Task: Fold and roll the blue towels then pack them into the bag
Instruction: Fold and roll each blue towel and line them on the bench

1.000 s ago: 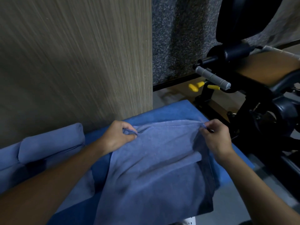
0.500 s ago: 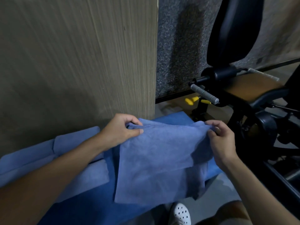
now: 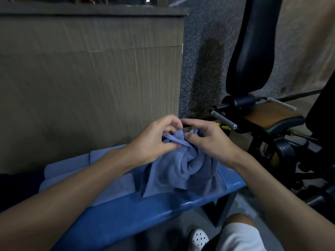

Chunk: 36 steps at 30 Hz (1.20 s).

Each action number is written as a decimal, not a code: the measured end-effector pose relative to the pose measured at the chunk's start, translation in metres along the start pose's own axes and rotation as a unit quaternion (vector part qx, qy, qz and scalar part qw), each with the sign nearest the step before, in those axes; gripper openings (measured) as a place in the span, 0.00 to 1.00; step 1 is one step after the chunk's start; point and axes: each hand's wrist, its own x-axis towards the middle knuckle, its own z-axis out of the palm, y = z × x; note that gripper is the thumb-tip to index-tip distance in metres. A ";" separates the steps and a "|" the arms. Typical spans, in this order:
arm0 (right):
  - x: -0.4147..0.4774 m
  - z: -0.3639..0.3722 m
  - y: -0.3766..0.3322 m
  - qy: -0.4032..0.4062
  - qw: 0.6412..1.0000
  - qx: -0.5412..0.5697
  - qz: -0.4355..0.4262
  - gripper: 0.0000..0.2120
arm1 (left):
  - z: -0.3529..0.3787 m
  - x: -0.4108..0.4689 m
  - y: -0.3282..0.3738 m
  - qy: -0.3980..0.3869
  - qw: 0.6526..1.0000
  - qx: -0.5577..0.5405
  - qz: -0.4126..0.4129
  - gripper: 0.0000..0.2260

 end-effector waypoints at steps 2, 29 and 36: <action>-0.001 0.000 -0.010 -0.033 0.999 0.000 -0.017 0.16 | -0.005 -0.006 0.010 -0.003 1.000 -0.026 -0.017 0.19; -0.002 0.006 -0.035 0.107 0.993 -0.040 0.018 0.15 | -0.004 -0.027 0.030 -0.003 0.998 0.060 -0.019 0.13; -0.006 -0.002 -0.036 0.077 0.997 0.008 0.007 0.10 | -0.017 -0.022 0.030 0.050 0.991 0.127 0.010 0.09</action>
